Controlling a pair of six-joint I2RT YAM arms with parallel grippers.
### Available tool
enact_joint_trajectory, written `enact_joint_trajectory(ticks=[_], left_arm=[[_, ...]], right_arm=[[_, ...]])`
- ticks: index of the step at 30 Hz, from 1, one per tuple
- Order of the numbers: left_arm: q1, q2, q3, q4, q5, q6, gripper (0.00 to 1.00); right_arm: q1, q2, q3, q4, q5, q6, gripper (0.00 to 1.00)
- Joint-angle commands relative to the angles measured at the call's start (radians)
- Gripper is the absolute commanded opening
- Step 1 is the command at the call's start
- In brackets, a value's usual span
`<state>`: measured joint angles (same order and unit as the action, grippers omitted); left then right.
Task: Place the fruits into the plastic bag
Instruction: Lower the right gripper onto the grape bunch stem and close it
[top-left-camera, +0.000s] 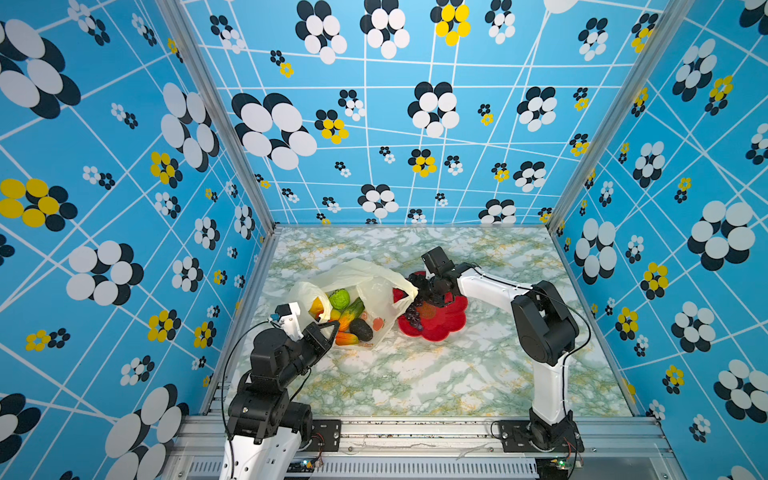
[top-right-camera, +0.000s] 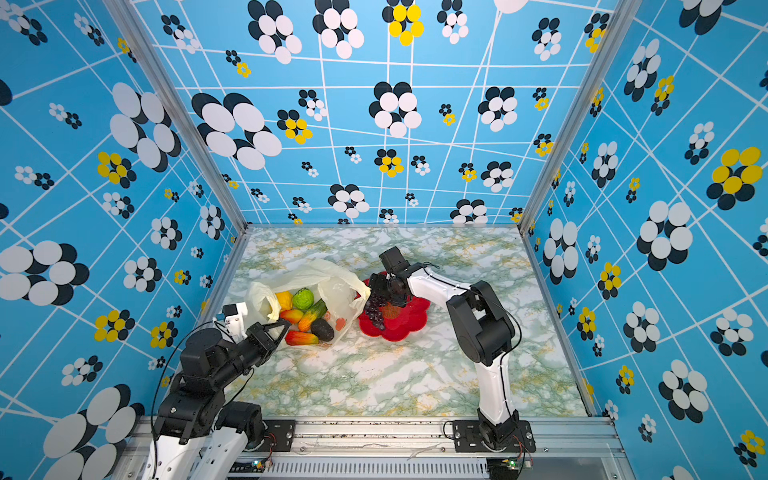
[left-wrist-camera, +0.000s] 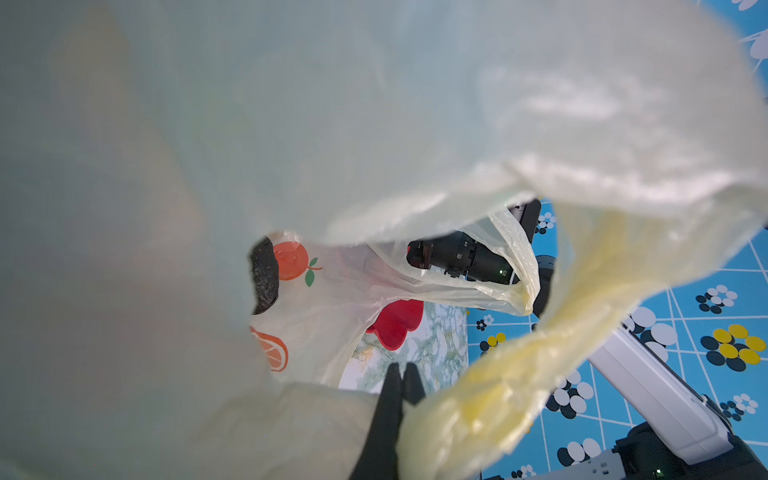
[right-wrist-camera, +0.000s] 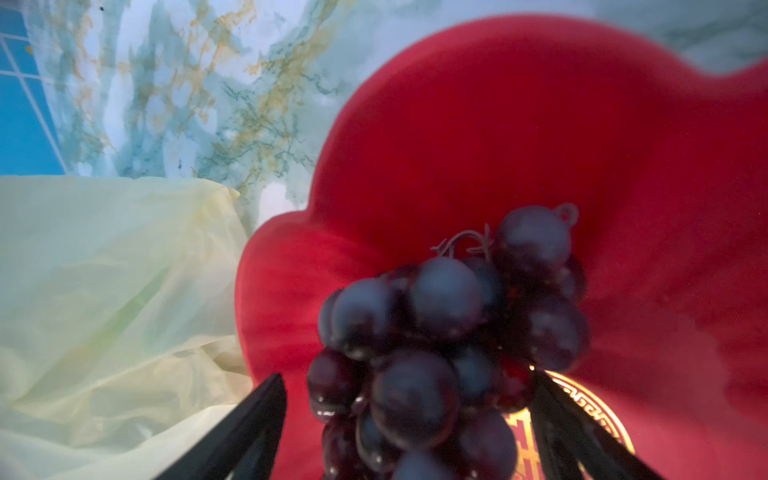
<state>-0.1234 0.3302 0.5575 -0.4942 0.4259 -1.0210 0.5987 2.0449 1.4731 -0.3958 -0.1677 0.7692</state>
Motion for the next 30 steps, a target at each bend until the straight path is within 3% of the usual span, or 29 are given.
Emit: enact_joint_trajectory(ticks=[1, 9, 14, 18, 26, 30], left_arm=[[0.009, 0.001, 0.013, -0.001, -0.009, 0.035, 0.00], [0.010, -0.006, 0.020, -0.013, -0.009, 0.042, 0.00], [0.012, -0.016, 0.022, -0.027, -0.012, 0.045, 0.00], [0.011, -0.017, 0.027, -0.032, -0.010, 0.044, 0.00], [0.011, -0.025, 0.027, -0.047, -0.016, 0.040, 0.00], [0.013, -0.015, 0.030, -0.039, -0.017, 0.039, 0.00]], right_arm=[[0.018, 0.054, 0.053, -0.136, 0.105, -0.079, 0.92], [0.067, 0.170, 0.231, -0.297, 0.258, -0.160, 0.95], [0.069, 0.194, 0.243, -0.327, 0.314, -0.192, 0.93], [0.060, 0.183, 0.197, -0.261, 0.245, -0.186, 0.88], [0.004, 0.123, 0.013, -0.049, 0.055, -0.123, 0.66], [-0.016, 0.040, -0.086, 0.077, 0.029, -0.108, 0.60]])
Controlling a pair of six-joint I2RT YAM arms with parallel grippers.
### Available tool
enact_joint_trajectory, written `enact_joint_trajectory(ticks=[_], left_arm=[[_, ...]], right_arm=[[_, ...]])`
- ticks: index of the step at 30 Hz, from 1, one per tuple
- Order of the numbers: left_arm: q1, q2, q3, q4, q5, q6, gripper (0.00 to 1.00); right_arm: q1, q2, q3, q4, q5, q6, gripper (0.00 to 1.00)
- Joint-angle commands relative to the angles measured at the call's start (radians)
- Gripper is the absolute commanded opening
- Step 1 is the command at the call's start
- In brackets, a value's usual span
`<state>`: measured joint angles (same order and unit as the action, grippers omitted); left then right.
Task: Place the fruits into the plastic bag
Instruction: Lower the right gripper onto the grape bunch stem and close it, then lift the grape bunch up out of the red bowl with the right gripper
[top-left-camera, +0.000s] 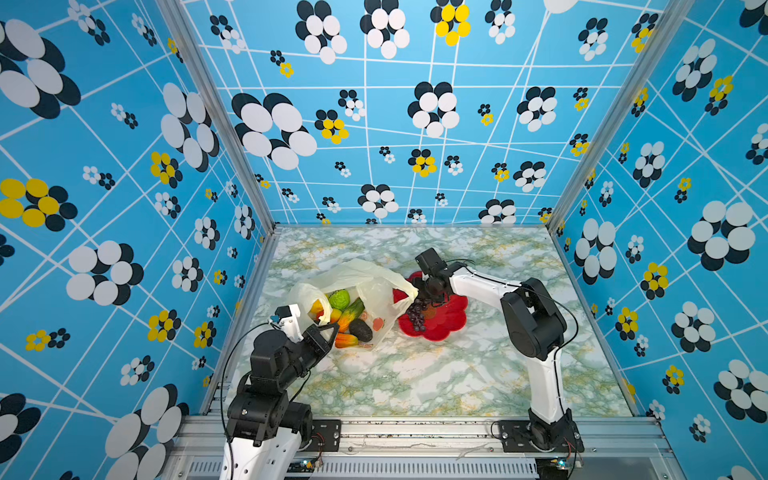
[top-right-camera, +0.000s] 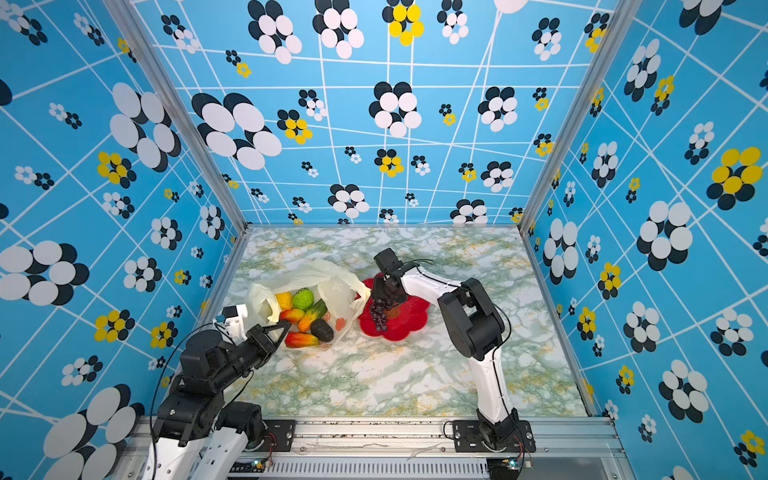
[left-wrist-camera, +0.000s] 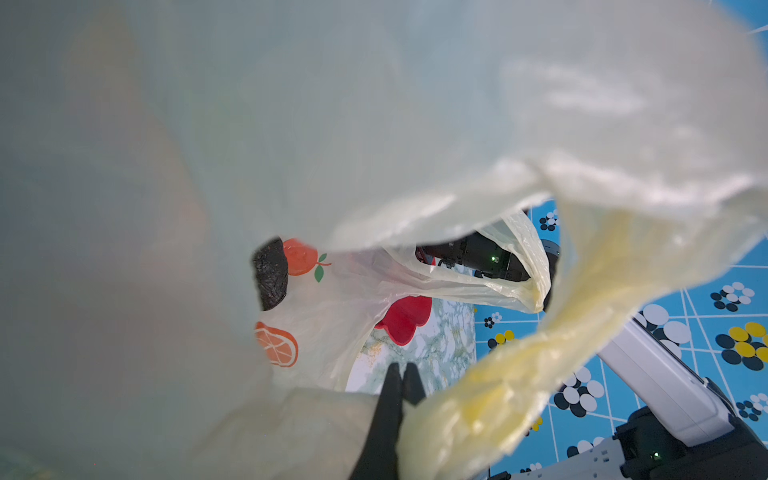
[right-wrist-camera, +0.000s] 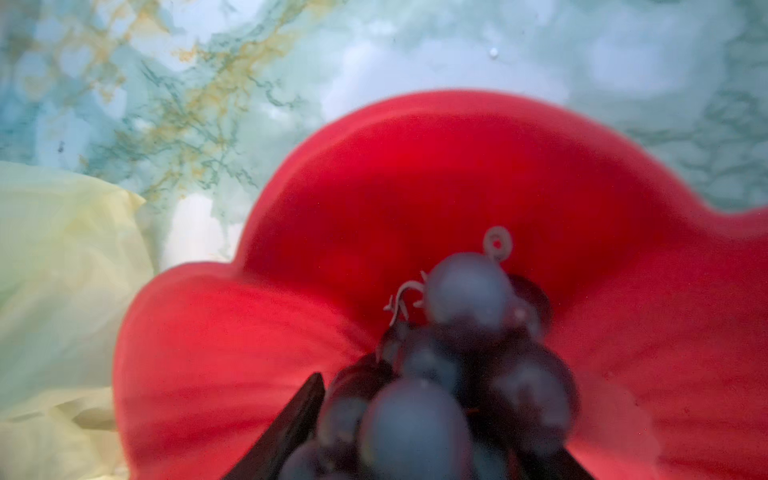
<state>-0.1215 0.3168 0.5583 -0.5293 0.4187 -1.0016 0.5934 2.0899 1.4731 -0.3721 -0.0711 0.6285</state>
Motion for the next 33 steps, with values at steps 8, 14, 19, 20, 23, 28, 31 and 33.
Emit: enact_joint_trajectory(ticks=[8, 14, 19, 20, 23, 28, 31, 33], left_arm=[[0.010, 0.016, 0.022, 0.022, -0.003, -0.001, 0.00], [0.010, 0.024, 0.024, 0.021, -0.003, -0.001, 0.00], [0.011, 0.029, 0.026, 0.025, 0.000, -0.006, 0.00], [0.011, 0.031, 0.028, 0.022, 0.000, -0.006, 0.00], [0.011, 0.031, 0.033, 0.020, 0.001, -0.006, 0.00], [0.011, 0.031, 0.036, 0.023, 0.001, -0.011, 0.00], [0.009, 0.031, 0.033, 0.029, 0.002, -0.018, 0.00], [0.011, 0.030, 0.030, 0.034, 0.004, -0.023, 0.00]], right_arm=[[-0.039, -0.138, -0.283, 0.342, -0.140, 0.019, 0.39], [-0.055, -0.227, -0.439, 0.600, -0.165, 0.040, 0.33], [-0.063, -0.284, -0.521, 0.731, -0.168, 0.039, 0.32], [-0.063, -0.299, -0.539, 0.754, -0.167, 0.035, 0.32], [-0.064, -0.349, -0.581, 0.807, -0.158, 0.021, 0.32], [-0.063, -0.448, -0.609, 0.811, -0.152, -0.016, 0.32], [-0.065, -0.513, -0.608, 0.771, -0.130, -0.035, 0.32], [-0.065, -0.558, -0.604, 0.743, -0.118, -0.049, 0.32]])
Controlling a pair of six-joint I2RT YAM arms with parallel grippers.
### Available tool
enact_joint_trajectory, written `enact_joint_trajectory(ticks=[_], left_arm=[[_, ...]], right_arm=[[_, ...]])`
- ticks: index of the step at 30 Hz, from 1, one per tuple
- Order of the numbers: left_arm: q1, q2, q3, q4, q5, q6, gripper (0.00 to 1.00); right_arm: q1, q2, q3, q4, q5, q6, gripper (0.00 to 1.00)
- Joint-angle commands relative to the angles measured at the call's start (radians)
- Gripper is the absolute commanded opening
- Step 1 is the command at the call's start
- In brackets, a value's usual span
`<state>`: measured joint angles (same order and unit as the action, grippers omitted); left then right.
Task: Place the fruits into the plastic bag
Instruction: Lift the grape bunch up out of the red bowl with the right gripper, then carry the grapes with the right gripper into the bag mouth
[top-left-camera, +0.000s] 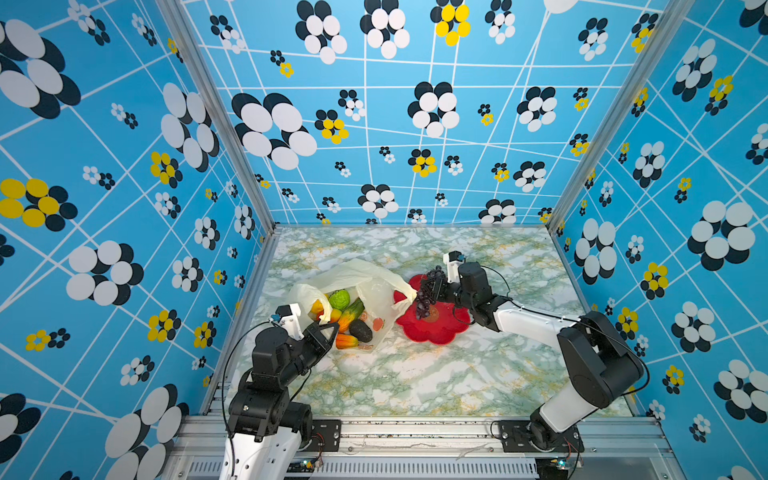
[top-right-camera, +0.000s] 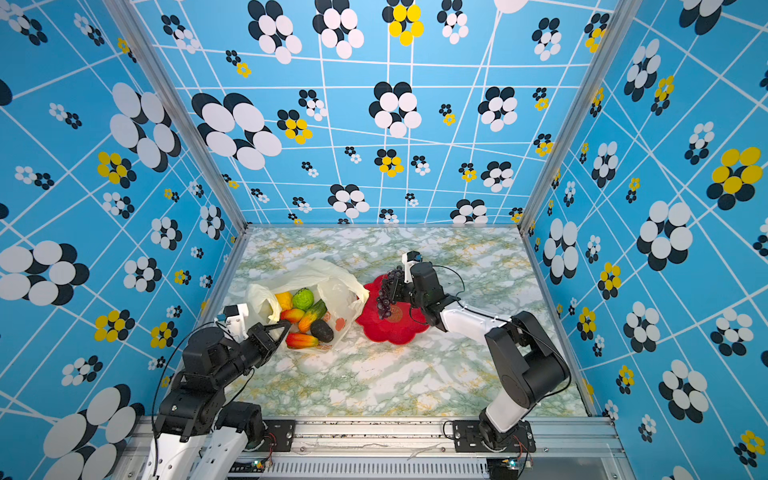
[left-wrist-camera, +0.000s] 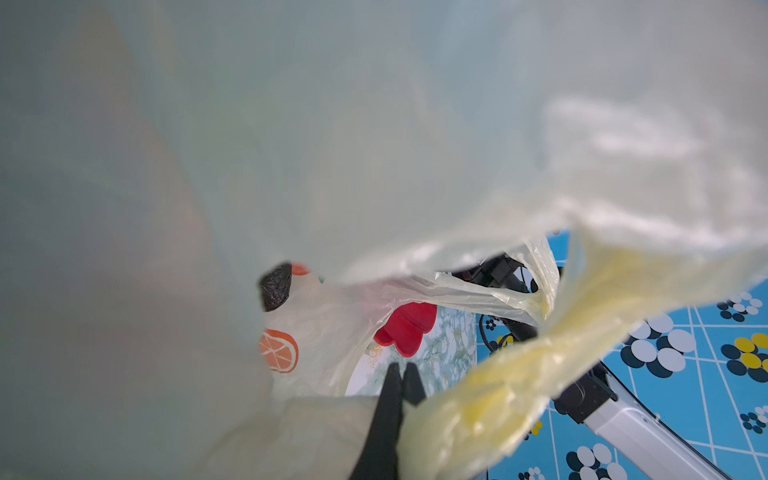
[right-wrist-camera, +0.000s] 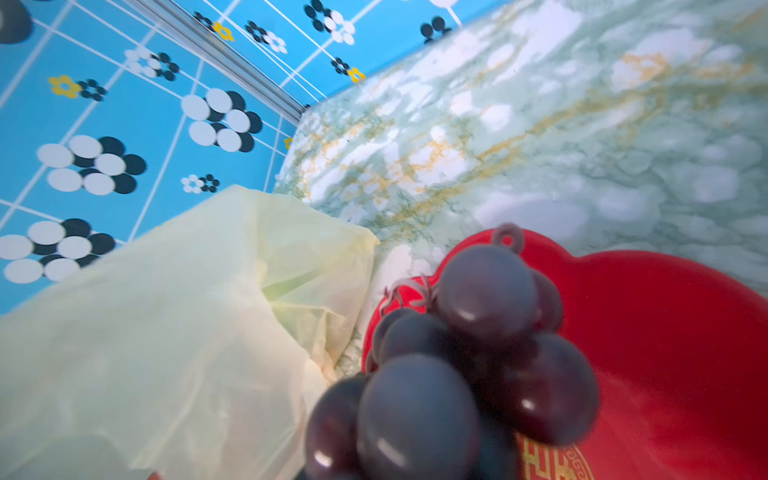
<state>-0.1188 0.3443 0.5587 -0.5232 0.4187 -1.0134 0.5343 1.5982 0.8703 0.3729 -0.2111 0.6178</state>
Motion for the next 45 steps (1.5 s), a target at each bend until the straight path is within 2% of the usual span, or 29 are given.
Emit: enact_joint_trajectory(ticks=[1, 9, 16, 22, 26, 33, 45], left_arm=[[0.008, 0.002, 0.028, 0.031, 0.005, -0.014, 0.00], [0.007, 0.002, 0.012, 0.056, 0.014, -0.028, 0.00], [0.007, 0.015, 0.001, 0.087, 0.021, -0.037, 0.00], [0.007, 0.018, 0.001, 0.100, 0.027, -0.044, 0.00], [0.007, 0.022, 0.003, 0.109, 0.035, -0.051, 0.00], [0.008, 0.016, 0.003, 0.109, 0.038, -0.063, 0.00], [0.007, 0.025, 0.008, 0.128, 0.043, -0.076, 0.00]], right_arm=[[-0.005, -0.091, 0.003, -0.018, 0.029, -0.043, 0.32], [-0.005, -0.284, 0.132, -0.208, 0.047, -0.123, 0.33], [0.022, -0.349, 0.367, -0.338, -0.039, -0.194, 0.34], [0.164, -0.301, 0.538, -0.418, -0.060, -0.297, 0.35], [0.238, -0.244, 0.588, -0.407, -0.071, -0.305, 0.35], [0.331, -0.101, 0.604, -0.319, -0.129, -0.306, 0.35], [0.381, 0.098, 0.505, -0.157, -0.169, -0.503, 0.34]])
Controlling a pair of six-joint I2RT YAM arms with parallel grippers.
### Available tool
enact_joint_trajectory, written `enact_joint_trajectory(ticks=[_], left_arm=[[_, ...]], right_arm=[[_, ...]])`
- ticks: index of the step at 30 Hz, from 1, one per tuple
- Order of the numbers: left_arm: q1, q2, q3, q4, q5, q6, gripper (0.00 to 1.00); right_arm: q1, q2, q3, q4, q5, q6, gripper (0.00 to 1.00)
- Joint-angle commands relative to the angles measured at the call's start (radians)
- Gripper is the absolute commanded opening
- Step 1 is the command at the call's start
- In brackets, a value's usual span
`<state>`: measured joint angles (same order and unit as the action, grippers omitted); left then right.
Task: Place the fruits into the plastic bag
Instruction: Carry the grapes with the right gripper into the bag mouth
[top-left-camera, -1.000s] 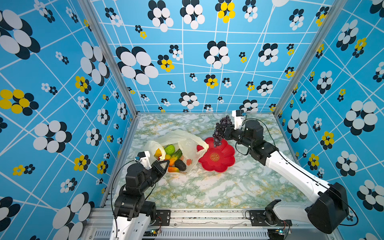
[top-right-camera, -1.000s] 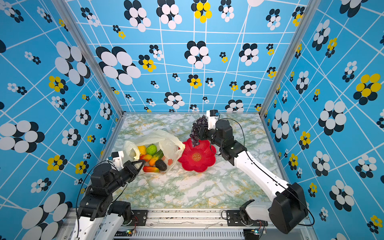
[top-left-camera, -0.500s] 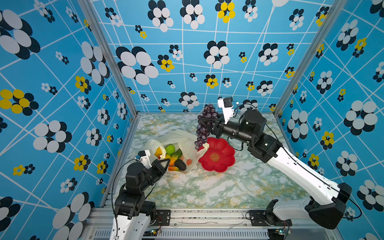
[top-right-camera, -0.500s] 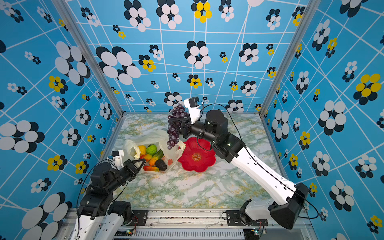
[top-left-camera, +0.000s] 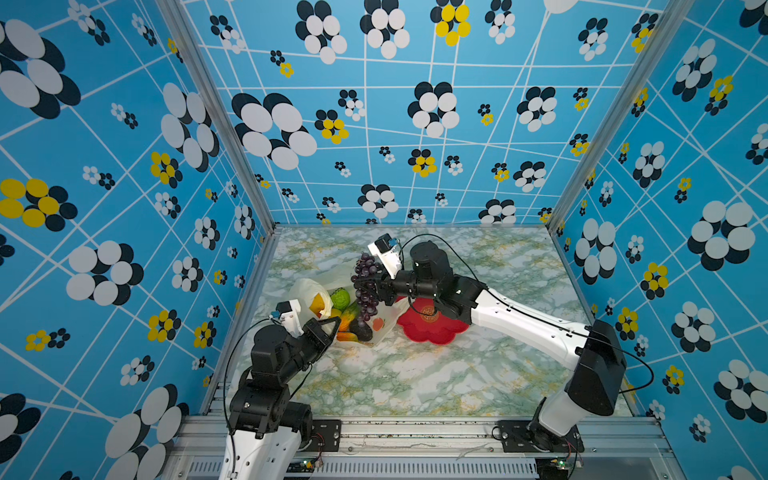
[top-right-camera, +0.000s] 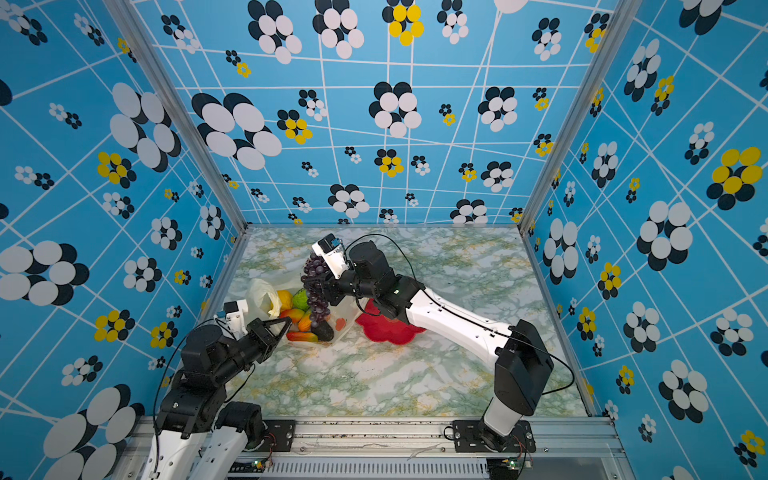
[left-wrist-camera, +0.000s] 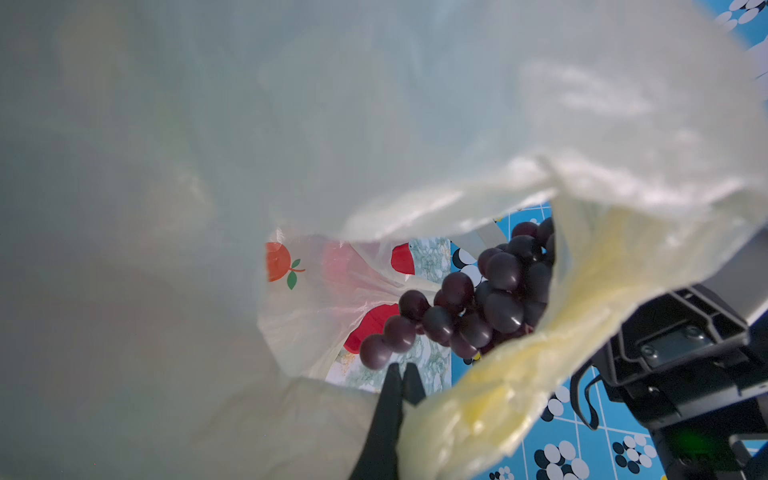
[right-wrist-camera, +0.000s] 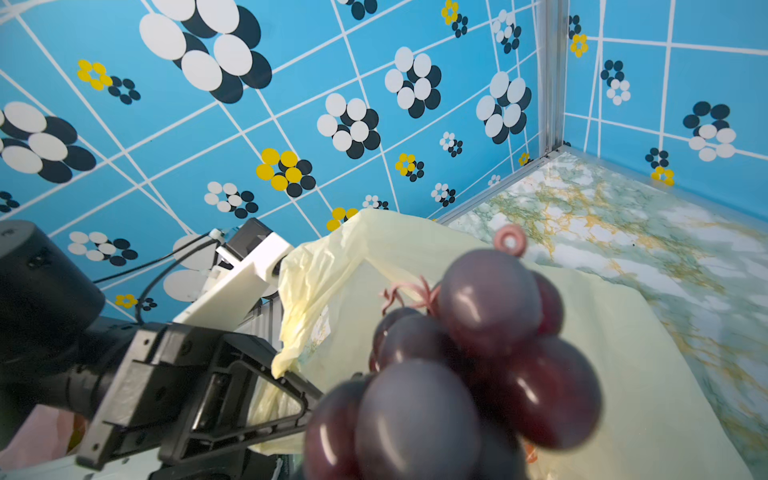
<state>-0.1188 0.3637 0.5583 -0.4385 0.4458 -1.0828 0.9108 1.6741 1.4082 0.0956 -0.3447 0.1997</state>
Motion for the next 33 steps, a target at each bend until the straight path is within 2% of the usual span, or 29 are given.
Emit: enact_joint_trajectory(ticks=[1, 10, 14, 19, 21, 28, 33], left_arm=[[0.008, 0.007, 0.009, 0.045, 0.020, -0.008, 0.00], [0.007, -0.004, 0.020, 0.024, 0.021, -0.003, 0.00], [0.007, -0.002, 0.019, 0.030, 0.022, -0.004, 0.00], [0.007, 0.001, 0.017, 0.039, 0.025, -0.005, 0.00], [0.007, 0.001, 0.015, 0.044, 0.027, -0.009, 0.00], [0.007, -0.011, 0.010, 0.043, 0.029, -0.014, 0.00], [0.007, -0.008, 0.010, 0.037, 0.033, -0.006, 0.00]], right_arm=[[0.005, 0.036, -0.045, 0.140, -0.053, -0.112, 0.33], [0.006, 0.151, -0.086, 0.165, -0.235, -0.339, 0.33], [0.024, 0.171, -0.043, -0.007, -0.232, -0.522, 0.34], [0.059, 0.226, 0.077, -0.307, -0.134, -0.719, 0.36], [0.063, 0.256, 0.123, -0.364, -0.106, -0.728, 0.36], [0.066, 0.392, 0.321, -0.476, -0.016, -0.637, 0.37], [0.066, 0.479, 0.441, -0.552, 0.046, -0.582, 0.57]])
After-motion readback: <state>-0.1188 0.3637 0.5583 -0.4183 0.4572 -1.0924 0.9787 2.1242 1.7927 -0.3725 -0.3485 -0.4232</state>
